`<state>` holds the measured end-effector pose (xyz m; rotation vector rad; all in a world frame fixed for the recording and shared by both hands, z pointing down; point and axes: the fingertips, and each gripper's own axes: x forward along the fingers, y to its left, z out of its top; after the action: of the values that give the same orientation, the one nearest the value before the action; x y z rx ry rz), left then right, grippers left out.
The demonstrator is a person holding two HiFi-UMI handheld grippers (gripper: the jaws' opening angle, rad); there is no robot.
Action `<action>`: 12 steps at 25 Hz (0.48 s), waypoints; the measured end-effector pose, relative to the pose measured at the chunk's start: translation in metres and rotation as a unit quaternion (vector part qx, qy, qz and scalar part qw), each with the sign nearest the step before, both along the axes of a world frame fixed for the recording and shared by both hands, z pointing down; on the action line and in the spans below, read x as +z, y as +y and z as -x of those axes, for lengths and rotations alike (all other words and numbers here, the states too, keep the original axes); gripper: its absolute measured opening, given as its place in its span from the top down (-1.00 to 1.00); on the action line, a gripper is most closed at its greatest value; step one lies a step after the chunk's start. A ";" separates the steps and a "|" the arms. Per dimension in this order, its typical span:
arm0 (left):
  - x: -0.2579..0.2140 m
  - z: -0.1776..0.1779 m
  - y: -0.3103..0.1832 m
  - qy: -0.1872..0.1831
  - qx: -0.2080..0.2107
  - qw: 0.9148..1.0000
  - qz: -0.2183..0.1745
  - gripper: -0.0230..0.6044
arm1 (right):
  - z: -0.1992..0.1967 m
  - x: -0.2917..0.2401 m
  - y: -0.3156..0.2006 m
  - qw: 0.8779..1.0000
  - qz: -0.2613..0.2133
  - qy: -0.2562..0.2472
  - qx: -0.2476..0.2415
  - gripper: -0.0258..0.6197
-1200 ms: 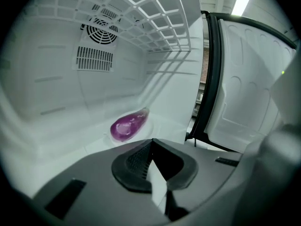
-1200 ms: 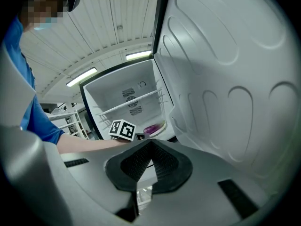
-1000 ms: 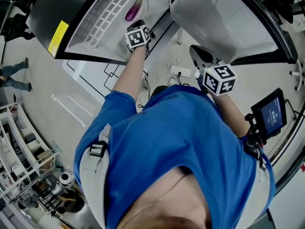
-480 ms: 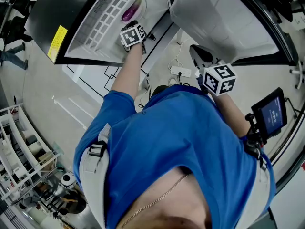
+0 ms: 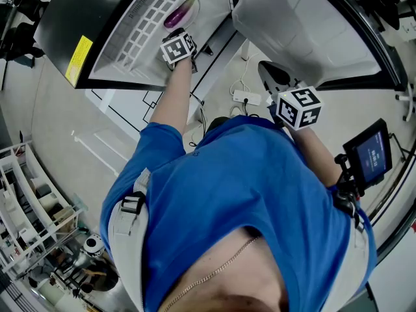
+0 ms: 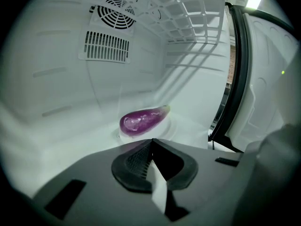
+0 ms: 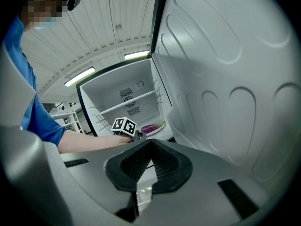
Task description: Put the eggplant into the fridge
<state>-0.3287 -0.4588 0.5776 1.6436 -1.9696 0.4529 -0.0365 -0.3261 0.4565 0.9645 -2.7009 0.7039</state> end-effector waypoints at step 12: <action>-0.006 0.005 0.002 0.014 -0.009 1.000 -0.024 0.90 | -0.002 0.002 0.001 1.000 -0.001 -0.001 -0.002 0.92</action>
<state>-0.3336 -0.4567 0.5716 1.6518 -1.9870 0.3775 -0.0345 -0.3247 0.4584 0.9603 -2.7053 0.7019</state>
